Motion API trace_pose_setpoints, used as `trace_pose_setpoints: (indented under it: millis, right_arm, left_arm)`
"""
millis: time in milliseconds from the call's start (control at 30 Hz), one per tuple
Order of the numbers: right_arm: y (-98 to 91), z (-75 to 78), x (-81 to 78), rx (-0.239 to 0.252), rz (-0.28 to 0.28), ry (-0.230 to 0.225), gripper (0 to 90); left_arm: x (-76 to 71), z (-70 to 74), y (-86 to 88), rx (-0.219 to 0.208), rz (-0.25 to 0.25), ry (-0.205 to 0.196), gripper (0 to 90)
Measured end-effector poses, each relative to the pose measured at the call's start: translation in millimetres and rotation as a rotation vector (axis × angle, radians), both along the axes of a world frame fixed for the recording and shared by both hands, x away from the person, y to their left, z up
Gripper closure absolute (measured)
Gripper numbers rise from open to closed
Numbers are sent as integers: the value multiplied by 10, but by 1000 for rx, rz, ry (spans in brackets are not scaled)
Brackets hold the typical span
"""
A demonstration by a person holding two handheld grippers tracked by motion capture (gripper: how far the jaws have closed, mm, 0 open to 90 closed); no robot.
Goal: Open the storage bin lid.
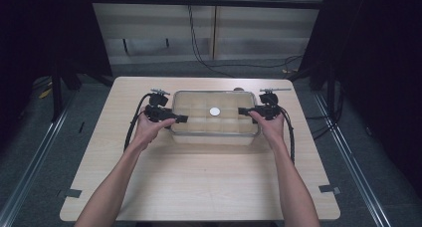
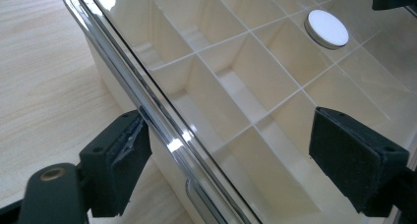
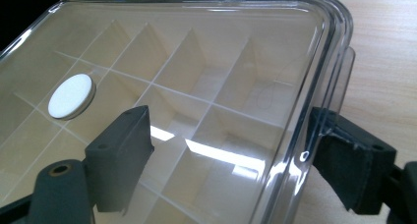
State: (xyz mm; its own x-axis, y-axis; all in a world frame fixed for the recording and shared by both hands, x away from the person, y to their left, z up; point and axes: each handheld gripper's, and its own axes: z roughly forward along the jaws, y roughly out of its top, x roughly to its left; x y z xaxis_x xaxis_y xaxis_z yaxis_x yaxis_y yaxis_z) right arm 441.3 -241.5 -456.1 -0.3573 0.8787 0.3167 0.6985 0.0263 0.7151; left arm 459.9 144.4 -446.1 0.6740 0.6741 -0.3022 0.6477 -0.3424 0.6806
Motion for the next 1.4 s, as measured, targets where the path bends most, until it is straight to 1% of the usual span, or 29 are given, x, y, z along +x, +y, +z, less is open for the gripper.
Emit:
trace_pose_setpoints:
  millis: [33, 67, 100, 133, 233, 300, 333, 400, 433, 533, 567, 633, 700, 733, 833, 900, 933, 967, 1000, 1033, 1067, 1100, 1133, 1167, 1200, 1233, 1267, 1367, 1400]
  right_arm:
    - [6, 5, -4, -3, -4, -7, 184]
    - [12, 10, -8, -2, -11, -9, 184]
    - [12, 10, -8, -2, -11, -9, 184]
    - [5, 9, -12, -2, -11, -10, 197]
    - [-5, 8, -20, 2, -17, -20, 205]
    - [-3, 20, -36, -1, -22, -23, 210]
    - [-7, 25, -42, -4, -23, -32, 215]
    - [-10, 44, -57, 1, -23, -41, 224]
    - [-14, 52, -61, 0, -21, -48, 230]
    - [-17, 67, -74, 6, -20, -54, 228]
    - [-18, 67, -76, 9, -19, -53, 233]
    - [-15, 70, -79, -2, -21, -55, 240]
    - [-15, 70, -80, -2, -19, -57, 240]
    - [-19, 68, -85, 1, -21, -60, 253]
    - [-38, 71, -96, 18, -20, -63, 262]
    - [-43, 78, -109, 21, -25, -66, 270]
    - [-45, 93, -129, 24, -17, -69, 270]
    - [-45, 93, -129, 24, -17, -69, 270]
    - [-51, 111, -152, 26, -7, -80, 277]
    - [-51, 111, -152, 26, -7, -80, 277]
    - [-71, 132, -183, 46, -2, -87, 333]
    - [-84, 137, -191, 83, 3, -85, 354]
    - [-98, 144, -208, 125, -4, -96, 362]
    - [-98, 144, -208, 125, -4, -96, 362]
    - [-74, 162, -223, 130, -27, -108, 351]
    - [-74, 162, -223, 130, -27, -108, 351]
    - [-54, 170, -226, 107, -23, -109, 360]
    - [-59, 188, -242, 112, -18, -110, 383]
    - [-59, 188, -242, 112, -18, -110, 383]
  left_arm:
    - [-3, -3, 2, -8, 6, 1, 160]
    - [-9, -12, 7, -12, 11, -7, 167]
    - [-9, -12, 7, -12, 11, -7, 170]
    - [-28, -26, 4, -19, 24, -20, 169]
    - [-34, -40, 16, -35, 28, -24, 169]
    - [-33, -40, 17, -35, 28, -24, 169]
    - [-32, -37, 16, -44, 33, -15, 169]
    - [-30, -34, 19, -44, 32, -8, 169]
    - [-34, -29, 14, -38, 38, -12, 168]
    - [-56, 2, -1, -14, 41, -47, 157]
    - [-56, 2, -1, -14, 41, -47, 165]
    - [-57, 27, -6, -9, 36, -49, 182]
    - [-55, 28, 4, -8, 33, -53, 206]
    - [-66, 33, 26, -24, 42, -63, 230]
    - [-74, 31, 47, -31, 41, -70, 265]
    - [-89, 33, 64, -34, 38, -78, 282]
    - [-120, 43, 74, -40, 40, -92, 298]
    - [-120, 43, 74, -40, 40, -92, 310]
    - [-155, 62, 93, -48, 43, -114, 338]
    - [-155, 62, 93, -48, 43, -114, 362]
    - [-169, 80, 124, -62, 40, -122, 385]
    - [-175, 94, 142, -74, 39, -125, 401]
    - [-178, 106, 149, -76, 39, -128, 425]
    - [-178, 106, 149, -76, 39, -128, 441]
    - [-194, 131, 158, -69, 40, -141, 452]
    - [-194, 131, 158, -69, 40, -141, 455]
    - [-204, 138, 161, -65, 40, -140, 457]
    - [-213, 129, 215, -90, 35, -143, 481]
    - [-213, 129, 215, -90, 35, -143, 494]
